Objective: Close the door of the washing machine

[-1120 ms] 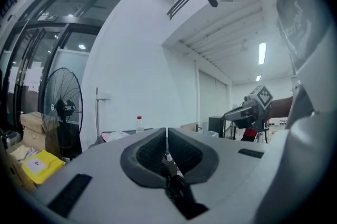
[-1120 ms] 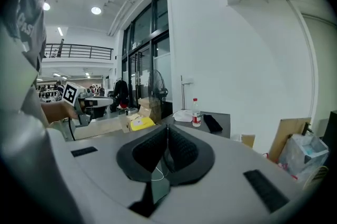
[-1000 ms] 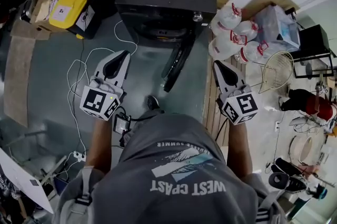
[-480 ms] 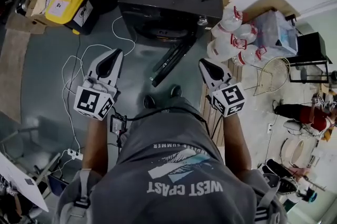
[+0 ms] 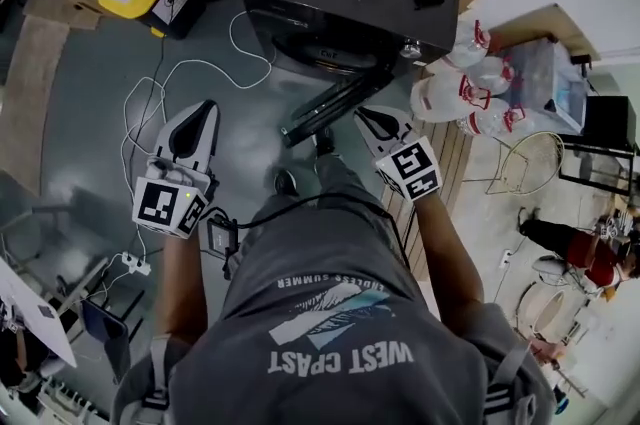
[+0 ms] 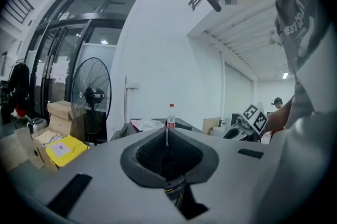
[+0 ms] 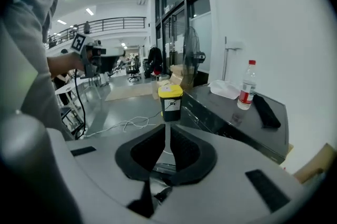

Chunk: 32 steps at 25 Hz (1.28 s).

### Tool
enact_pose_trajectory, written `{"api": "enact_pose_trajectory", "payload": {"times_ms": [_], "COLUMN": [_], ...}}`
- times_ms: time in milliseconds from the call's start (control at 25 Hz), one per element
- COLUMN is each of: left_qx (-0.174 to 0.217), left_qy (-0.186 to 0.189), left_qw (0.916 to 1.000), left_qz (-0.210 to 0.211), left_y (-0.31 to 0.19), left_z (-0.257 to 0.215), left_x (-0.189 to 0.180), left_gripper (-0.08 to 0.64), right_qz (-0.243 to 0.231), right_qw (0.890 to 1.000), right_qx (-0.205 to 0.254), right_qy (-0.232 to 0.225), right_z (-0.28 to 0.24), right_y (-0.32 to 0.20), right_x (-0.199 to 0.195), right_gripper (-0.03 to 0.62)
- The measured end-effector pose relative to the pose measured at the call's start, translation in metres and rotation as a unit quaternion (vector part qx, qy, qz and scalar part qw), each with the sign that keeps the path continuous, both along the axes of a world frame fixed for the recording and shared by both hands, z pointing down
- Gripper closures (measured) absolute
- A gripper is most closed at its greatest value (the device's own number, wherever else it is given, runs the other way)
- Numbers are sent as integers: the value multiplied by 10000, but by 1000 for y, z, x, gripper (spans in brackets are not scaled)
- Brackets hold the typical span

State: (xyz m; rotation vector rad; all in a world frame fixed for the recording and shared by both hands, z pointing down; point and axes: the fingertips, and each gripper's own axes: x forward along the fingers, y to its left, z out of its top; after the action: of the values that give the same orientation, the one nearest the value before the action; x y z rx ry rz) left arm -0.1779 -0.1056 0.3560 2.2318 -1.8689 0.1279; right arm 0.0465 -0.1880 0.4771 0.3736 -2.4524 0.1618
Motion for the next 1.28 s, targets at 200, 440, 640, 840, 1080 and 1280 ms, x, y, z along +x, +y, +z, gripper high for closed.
{"api": "enact_pose_trajectory", "payload": {"times_ms": [200, 440, 640, 840, 1080, 1280], "left_qx": [-212, -421, -582, -749, -863, -952], "left_qy": [31, 110, 201, 279, 344, 392], "left_qw": [9992, 9960, 9925, 9882, 9839, 9802], "left_qz": [-328, -783, -1055, -1306, -1528, -1693], "left_y": [-13, -10, -14, -14, -10, -5], "left_z": [17, 32, 49, 67, 78, 88], "left_x": [-14, -14, -18, -24, -31, -36], "left_gripper": [535, 535, 535, 535, 535, 535], "right_qz": [-943, -2126, -3034, -3776, -4396, -4403], "right_qw": [9938, 9678, 9329, 8955, 8569, 8588], "right_qx": [11, 49, 119, 156, 285, 531], "right_qy": [581, 1345, 1937, 2353, 2677, 2565], "right_z": [54, 127, 183, 223, 263, 267], "right_y": [-9, -2, -3, 4, 19, 17], "right_x": [-25, -24, -18, -14, -9, -14], "right_gripper": [512, 466, 430, 411, 410, 428]}}
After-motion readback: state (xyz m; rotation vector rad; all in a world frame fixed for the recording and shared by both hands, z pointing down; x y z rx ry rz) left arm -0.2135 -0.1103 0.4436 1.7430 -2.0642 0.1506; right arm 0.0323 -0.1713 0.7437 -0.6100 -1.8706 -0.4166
